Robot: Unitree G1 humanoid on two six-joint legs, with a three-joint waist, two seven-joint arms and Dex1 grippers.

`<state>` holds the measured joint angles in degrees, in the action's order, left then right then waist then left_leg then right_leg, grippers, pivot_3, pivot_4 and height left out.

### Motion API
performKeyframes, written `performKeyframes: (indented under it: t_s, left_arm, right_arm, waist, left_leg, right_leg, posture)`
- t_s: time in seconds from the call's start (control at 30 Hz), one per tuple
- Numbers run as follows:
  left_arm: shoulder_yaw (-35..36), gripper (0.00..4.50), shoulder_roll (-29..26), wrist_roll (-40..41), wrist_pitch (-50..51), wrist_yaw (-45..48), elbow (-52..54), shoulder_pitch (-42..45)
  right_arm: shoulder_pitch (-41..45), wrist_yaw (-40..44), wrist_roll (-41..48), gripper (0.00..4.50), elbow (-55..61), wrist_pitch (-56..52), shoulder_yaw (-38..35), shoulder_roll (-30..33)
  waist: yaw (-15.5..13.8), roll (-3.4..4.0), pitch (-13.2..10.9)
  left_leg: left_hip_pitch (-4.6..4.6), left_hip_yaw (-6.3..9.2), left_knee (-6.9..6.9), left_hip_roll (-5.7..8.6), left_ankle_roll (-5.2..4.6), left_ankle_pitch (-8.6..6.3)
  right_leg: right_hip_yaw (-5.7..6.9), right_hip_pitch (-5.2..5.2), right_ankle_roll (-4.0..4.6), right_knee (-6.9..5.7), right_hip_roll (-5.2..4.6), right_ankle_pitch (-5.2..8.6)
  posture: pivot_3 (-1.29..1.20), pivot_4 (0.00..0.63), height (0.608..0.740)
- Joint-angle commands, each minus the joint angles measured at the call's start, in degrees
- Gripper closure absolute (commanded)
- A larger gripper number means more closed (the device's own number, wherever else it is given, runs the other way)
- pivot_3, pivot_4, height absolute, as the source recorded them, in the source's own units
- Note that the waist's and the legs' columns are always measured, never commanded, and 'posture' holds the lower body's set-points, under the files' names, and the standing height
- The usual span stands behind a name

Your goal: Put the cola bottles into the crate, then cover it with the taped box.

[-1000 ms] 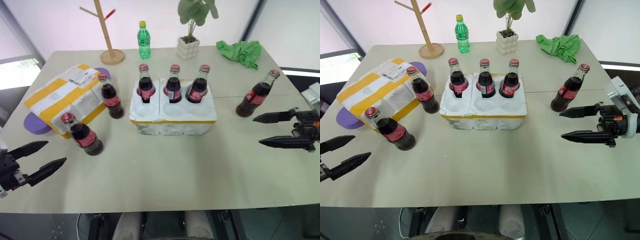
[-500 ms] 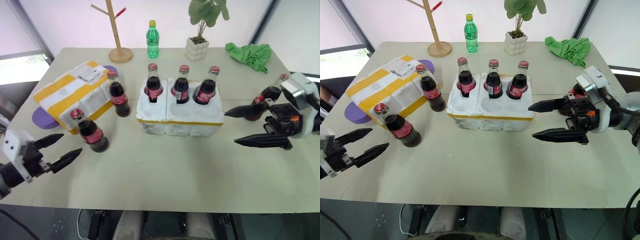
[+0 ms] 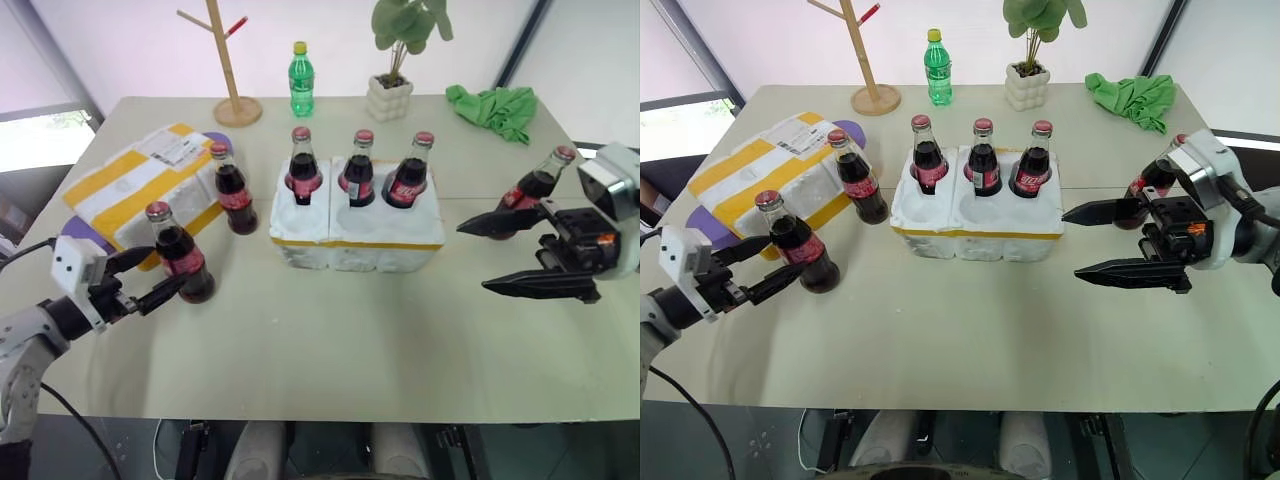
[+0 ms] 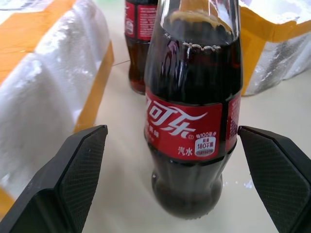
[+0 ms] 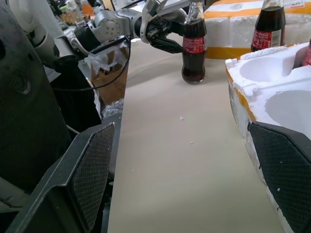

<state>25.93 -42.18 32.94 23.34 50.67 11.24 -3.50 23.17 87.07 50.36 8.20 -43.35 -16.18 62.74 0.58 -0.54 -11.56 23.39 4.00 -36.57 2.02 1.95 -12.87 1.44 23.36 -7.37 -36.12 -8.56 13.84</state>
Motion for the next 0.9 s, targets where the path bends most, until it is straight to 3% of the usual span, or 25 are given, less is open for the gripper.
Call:
performKeyframes:
  t_s: [0.03,0.73,0.8,0.9]
  left_arm:
    - [-0.09,0.02,-0.47,-0.21,-1.00,0.25,0.08,1.00]
    - [-8.19,0.02,1.29,-2.94,-3.37,1.34,-4.50,7.51]
    - [-8.08,0.52,1.37,-2.64,-3.51,1.56,-4.86,7.60]
    - [-7.47,1.69,1.20,-2.16,-3.26,1.68,-4.77,7.48]
  right_arm:
    - [-0.13,-0.08,1.73,0.00,1.34,-0.27,-2.74,0.69]
    - [-1.36,-2.45,3.92,0.00,3.76,-1.11,-4.68,-0.30]
    - [-1.34,-2.91,4.23,0.00,3.87,-1.16,-4.72,-0.46]
    - [-1.57,-3.32,4.38,0.00,4.08,-1.09,-4.69,-0.57]
  waist:
    - [0.07,0.00,0.00]
    - [0.06,-0.01,-0.01]
    - [-0.02,-0.02,-0.01]
    - [-0.06,-0.02,-0.01]
  left_leg:
    - [0.01,0.00,0.00,0.00,0.00,0.00]
    - [0.03,0.01,-0.02,0.01,0.00,0.00]
    - [0.03,0.02,-0.02,0.00,0.00,0.00]
    - [0.03,0.02,-0.02,0.00,0.00,0.00]
  right_leg:
    - [0.00,0.00,-0.01,0.00,0.00,-0.01]
    - [0.01,0.00,-0.15,0.03,0.00,-0.08]
    - [0.01,0.00,-0.15,0.02,0.00,-0.08]
    - [0.01,0.00,-0.12,0.03,0.00,-0.06]
  posture:
    - [0.00,0.150,0.740]
    - [0.00,0.150,0.740]
    - [0.00,0.150,0.740]
    - [0.00,0.150,0.740]
